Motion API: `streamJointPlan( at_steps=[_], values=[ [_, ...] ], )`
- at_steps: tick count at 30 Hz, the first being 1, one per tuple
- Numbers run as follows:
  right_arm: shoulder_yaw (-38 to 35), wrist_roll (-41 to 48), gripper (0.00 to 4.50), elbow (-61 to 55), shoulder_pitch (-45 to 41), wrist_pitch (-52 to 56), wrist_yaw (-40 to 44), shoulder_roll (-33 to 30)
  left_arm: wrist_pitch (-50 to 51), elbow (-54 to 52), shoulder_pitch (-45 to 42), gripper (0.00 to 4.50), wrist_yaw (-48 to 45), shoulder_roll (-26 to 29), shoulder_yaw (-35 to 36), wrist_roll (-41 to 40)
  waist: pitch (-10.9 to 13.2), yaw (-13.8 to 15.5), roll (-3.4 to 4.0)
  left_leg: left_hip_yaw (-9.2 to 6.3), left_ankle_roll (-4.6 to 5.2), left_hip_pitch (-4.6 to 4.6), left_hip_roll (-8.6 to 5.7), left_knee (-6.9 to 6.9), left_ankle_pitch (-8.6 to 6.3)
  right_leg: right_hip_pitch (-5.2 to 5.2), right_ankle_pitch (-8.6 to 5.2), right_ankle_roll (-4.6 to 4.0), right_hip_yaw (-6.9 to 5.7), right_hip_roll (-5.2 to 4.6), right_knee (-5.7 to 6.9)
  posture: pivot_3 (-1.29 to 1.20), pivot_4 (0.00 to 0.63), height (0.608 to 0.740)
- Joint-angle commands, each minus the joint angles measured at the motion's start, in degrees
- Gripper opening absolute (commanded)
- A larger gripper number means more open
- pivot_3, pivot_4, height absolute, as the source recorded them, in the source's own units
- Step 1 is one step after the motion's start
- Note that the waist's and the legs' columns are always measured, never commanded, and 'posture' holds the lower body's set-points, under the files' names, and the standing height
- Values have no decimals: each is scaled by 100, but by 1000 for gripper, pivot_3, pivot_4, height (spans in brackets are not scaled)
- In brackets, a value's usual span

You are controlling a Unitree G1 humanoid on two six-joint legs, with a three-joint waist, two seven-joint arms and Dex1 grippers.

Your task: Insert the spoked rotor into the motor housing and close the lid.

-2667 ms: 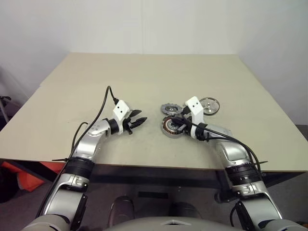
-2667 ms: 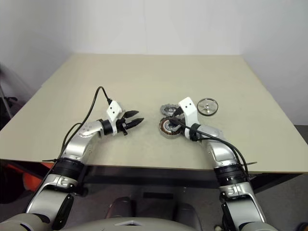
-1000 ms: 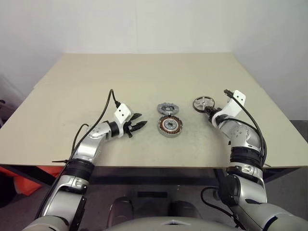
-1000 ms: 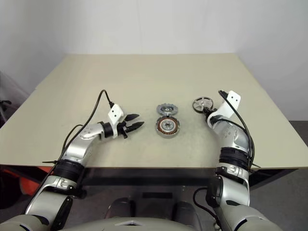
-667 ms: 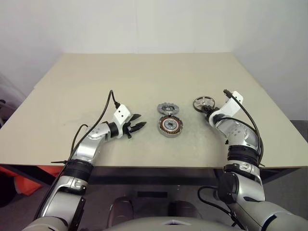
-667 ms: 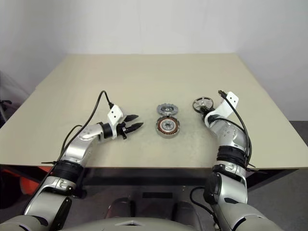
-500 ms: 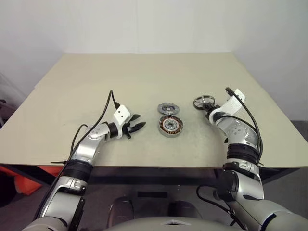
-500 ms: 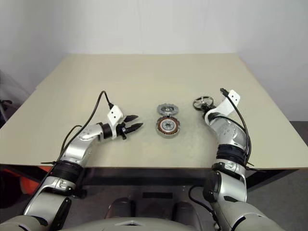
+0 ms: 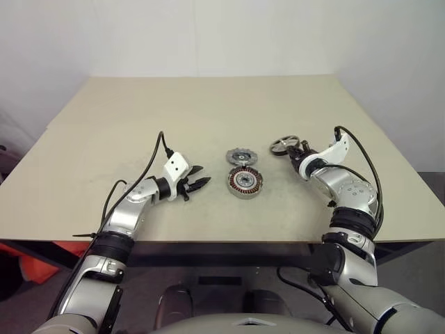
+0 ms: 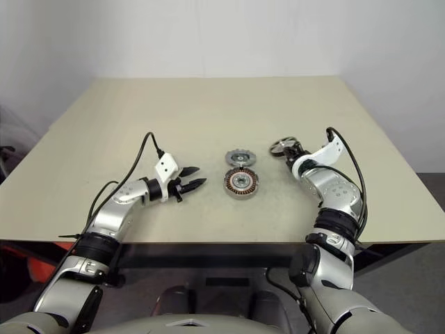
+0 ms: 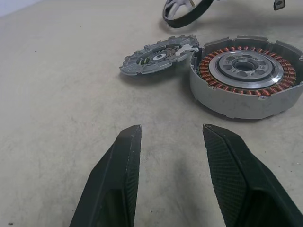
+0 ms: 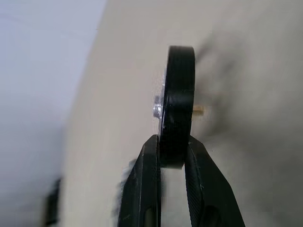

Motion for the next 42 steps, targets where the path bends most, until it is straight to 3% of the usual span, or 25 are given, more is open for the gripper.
streamJointPlan(
  at_steps=[1,12,21,30,42],
  values=[
    [-116,1118,746,-766,32,710,-31,63,-124,-82,-36,2194,26,47,8,23,1,10,1,0,0,-1,0,0,0,-1,0,0,0,0,-1,0,0,740],
    [460,3461,746,-1928,1487,1999,-710,-47,-162,-33,0,2194,-13,91,1,73,1,53,1,0,-8,-5,-1,-11,4,-3,-22,37,1,-2,-7,0,0,740],
    [1495,4925,746,-2255,2238,1303,-1418,-363,-176,-44,55,2194,-17,99,-55,104,0,44,1,0,-8,0,-1,-14,5,-3,-25,42,1,-2,-8,0,0,740],
    [2301,5366,746,-2324,2574,587,-1527,-649,-148,-127,119,2194,-20,163,-60,101,0,52,1,-4,-12,-37,-2,-12,7,-25,-25,46,-2,-2,-12,0,0,740],
    [2775,5363,746,-2321,2735,64,-1449,-792,-148,-155,143,2194,-34,219,-82,112,-1,43,-1,-4,-11,-62,-2,-7,6,-26,-27,49,-2,-2,-11,0,0,740]
  ],
)
